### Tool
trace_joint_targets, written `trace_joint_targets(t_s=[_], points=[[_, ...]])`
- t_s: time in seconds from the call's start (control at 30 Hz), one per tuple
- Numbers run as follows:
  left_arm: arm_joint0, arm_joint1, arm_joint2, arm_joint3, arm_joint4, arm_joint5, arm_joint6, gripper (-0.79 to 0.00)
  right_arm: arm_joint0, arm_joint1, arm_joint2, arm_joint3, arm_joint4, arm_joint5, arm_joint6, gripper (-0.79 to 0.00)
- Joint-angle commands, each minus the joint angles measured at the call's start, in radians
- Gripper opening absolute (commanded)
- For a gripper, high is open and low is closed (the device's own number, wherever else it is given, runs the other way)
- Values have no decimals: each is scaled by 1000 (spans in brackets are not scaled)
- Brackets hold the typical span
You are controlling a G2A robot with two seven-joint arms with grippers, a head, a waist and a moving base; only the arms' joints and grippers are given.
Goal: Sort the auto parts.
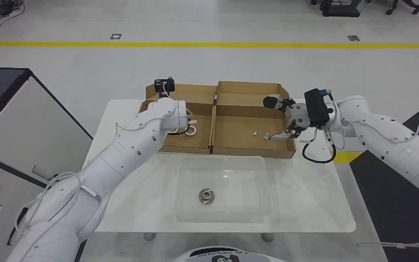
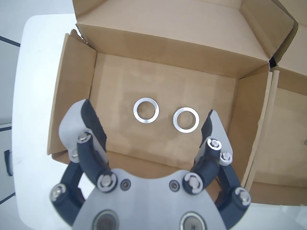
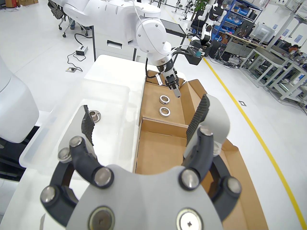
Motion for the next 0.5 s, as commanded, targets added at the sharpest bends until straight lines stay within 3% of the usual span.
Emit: trace_joint_targets(t_s=[0.0, 0.2, 0.47], points=[[12, 8, -16, -36, 16, -98, 53, 0, 0, 0, 0, 0, 0, 0, 0, 0], [-1, 49, -67, -183, 88, -314, -180, 0, 0, 0, 0, 0, 0, 0, 0, 0], [41, 91, -114, -439, 202, -502, -410, 0, 0, 0, 0, 0, 0, 0, 0, 0]])
